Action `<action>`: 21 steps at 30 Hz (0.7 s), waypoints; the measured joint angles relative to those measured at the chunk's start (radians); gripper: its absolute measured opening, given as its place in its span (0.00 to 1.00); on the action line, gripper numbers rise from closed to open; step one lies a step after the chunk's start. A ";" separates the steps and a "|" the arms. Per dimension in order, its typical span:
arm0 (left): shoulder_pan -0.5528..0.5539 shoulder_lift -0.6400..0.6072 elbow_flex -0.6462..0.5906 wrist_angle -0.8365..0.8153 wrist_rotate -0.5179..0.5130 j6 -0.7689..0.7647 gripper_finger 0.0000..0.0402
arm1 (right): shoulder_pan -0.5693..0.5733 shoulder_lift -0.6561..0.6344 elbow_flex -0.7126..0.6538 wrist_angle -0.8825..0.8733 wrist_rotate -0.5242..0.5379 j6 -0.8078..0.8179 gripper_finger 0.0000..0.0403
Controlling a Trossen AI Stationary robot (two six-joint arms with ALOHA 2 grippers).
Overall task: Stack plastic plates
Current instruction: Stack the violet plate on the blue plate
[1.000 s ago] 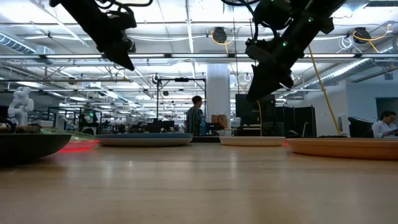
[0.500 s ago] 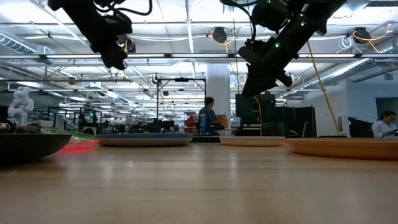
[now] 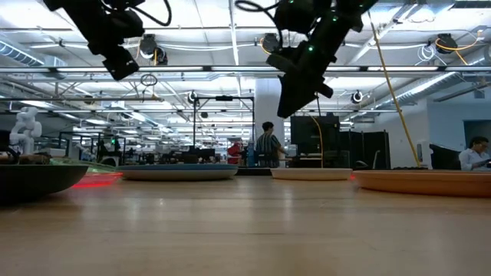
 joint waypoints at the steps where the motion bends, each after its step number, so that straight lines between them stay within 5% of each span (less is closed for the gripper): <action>1: 0.001 -0.014 0.000 -0.004 0.026 -0.008 0.36 | 0.002 0.015 0.020 -0.034 -0.021 0.015 0.17; 8: -0.004 -0.096 0.000 0.011 0.253 -0.022 0.36 | 0.027 0.080 0.075 -0.261 -0.229 0.218 0.17; 13: -0.004 -0.106 0.000 0.024 0.267 -0.021 0.36 | 0.093 0.101 0.075 -0.414 -0.386 0.386 0.17; 21: -0.004 -0.106 0.000 0.028 0.267 -0.020 0.36 | 0.218 0.099 0.075 -0.502 -0.372 0.641 0.17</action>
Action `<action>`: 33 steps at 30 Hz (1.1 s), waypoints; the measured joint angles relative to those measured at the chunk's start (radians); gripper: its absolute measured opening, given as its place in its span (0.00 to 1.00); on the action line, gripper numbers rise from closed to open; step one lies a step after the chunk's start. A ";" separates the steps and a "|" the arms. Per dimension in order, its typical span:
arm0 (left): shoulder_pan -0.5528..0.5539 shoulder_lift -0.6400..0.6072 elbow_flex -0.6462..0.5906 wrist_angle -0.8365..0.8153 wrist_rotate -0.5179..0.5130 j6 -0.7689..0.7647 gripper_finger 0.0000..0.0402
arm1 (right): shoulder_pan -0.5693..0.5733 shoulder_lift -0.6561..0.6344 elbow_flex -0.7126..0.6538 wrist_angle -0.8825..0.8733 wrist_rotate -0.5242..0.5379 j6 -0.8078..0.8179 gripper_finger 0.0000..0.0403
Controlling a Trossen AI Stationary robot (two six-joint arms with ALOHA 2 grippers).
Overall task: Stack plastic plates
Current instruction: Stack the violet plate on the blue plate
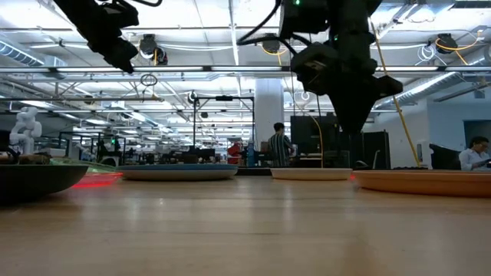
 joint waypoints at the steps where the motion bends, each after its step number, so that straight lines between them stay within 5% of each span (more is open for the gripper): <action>1: 0.000 0.000 0.000 0.000 0.000 0.000 0.36 | 0.013 0.002 0.000 0.006 0.012 0.017 0.17; 7: 0.000 0.000 0.000 0.018 0.000 0.008 0.36 | 0.077 0.010 0.000 0.010 0.030 0.009 0.17; 11: 0.000 0.000 0.000 0.017 0.000 0.008 0.36 | 0.129 0.011 0.000 -0.002 -0.128 -0.089 0.17; 14: 0.000 0.000 0.000 0.017 0.000 0.006 0.36 | 0.168 0.010 0.000 0.002 -0.235 0.017 0.17; 24: 0.000 0.000 0.000 0.017 0.000 -0.005 0.36 | 0.307 0.010 0.000 0.002 -0.309 0.365 0.29; 33: 0.000 0.000 0.000 0.016 0.000 -0.008 0.36 | 0.449 0.064 0.000 0.049 -0.253 0.674 0.43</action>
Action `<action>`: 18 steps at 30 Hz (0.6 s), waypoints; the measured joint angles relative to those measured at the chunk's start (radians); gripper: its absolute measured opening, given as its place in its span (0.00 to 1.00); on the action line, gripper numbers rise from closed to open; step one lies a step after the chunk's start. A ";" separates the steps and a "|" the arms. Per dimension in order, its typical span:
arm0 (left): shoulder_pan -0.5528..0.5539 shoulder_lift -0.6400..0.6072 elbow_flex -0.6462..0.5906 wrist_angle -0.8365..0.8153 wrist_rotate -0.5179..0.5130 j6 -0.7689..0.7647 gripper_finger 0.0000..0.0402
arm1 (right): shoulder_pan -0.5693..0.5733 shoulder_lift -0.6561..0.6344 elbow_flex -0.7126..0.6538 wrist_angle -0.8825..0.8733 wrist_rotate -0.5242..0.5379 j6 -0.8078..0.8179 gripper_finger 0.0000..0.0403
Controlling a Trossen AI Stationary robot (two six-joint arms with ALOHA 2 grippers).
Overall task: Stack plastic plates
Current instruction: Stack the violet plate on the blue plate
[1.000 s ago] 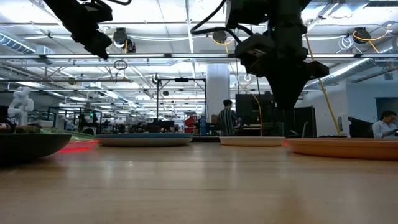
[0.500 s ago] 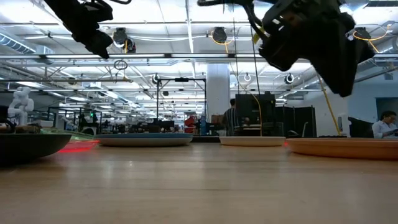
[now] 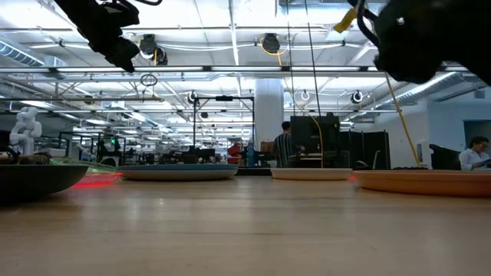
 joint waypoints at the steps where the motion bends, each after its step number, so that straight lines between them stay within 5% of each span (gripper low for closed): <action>1: 0.000 0.000 0.000 0.000 0.000 0.000 0.36 | 0.009 0.015 0.000 0.000 0.007 0.017 0.43; 18: 0.000 0.000 0.000 0.006 0.000 0.016 0.36 | 0.038 0.157 -0.001 0.063 -0.079 0.046 0.25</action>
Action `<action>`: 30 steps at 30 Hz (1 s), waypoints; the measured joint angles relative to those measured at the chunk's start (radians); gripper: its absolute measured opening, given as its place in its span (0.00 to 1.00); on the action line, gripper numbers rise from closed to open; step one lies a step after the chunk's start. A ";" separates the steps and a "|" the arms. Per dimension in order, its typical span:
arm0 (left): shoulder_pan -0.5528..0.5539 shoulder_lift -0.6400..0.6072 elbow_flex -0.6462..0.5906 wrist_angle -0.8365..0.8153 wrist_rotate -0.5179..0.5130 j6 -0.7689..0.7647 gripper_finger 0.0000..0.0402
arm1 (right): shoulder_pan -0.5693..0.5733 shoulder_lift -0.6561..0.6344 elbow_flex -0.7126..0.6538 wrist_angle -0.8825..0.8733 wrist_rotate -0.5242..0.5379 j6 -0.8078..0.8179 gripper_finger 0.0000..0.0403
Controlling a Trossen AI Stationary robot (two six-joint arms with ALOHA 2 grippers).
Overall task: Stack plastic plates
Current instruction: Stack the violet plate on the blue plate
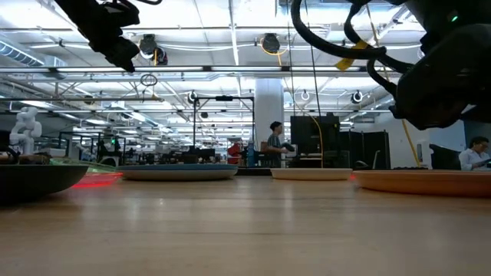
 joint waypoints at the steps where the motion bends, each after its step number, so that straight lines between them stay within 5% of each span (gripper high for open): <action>1: 0.000 0.000 0.000 0.001 0.000 0.000 0.36 | 0.000 0.000 0.000 0.000 0.000 0.002 0.23; 11: 0.000 0.000 0.000 0.001 0.000 0.000 0.36 | 0.000 0.000 0.000 0.010 -0.019 -0.006 0.02; 23: 0.000 0.000 0.000 0.002 0.000 -0.001 0.36 | 0.000 0.000 0.008 0.145 -0.197 -0.037 0.01; 30: 0.000 0.000 0.000 0.002 0.000 -0.002 0.36 | -0.012 -0.001 0.133 0.174 -0.183 -0.174 0.01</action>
